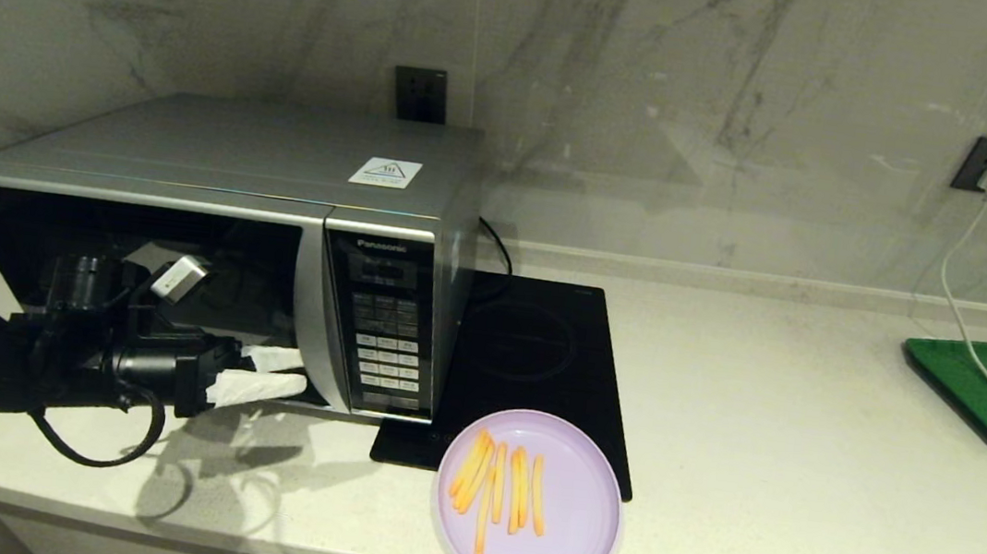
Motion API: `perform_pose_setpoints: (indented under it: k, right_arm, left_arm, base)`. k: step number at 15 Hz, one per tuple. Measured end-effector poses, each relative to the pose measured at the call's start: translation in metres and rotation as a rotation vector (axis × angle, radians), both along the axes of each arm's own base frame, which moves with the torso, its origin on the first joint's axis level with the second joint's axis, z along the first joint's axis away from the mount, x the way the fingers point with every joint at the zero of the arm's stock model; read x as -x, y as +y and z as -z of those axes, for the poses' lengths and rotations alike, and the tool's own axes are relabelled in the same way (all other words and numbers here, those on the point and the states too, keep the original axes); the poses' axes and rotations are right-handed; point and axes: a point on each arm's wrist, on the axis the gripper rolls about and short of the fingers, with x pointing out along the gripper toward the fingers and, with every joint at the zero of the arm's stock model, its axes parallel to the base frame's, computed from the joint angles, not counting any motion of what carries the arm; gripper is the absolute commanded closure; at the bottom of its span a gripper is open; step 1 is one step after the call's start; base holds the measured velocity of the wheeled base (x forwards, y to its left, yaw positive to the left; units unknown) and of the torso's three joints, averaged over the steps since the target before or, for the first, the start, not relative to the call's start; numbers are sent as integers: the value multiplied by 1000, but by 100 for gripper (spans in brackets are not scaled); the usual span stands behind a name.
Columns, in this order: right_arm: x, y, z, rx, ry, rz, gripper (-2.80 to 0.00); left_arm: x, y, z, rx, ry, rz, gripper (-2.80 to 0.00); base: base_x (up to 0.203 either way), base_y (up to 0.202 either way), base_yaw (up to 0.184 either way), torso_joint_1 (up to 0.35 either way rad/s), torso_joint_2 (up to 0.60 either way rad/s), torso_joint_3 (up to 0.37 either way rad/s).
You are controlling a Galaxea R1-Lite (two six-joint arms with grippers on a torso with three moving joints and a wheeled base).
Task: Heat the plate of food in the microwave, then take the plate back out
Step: Open the microwave oven
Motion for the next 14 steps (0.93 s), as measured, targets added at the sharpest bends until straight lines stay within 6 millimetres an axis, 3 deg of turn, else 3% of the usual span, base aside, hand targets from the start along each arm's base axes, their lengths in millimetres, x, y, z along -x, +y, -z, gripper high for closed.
perform_pose_setpoints:
  k: [7, 14]
  right_arm:
    - [0, 0, 0, 0, 0, 0, 0]
    - [0, 0, 0, 0, 0, 0, 0]
  left_arm:
    - [-15, -8, 1, -27, -200, 36, -280]
    - [-13, -23, 0, -28, -246, 82, -280]
  base:
    - [0, 0, 0, 0, 0, 0]
    - [0, 0, 0, 0, 0, 0]
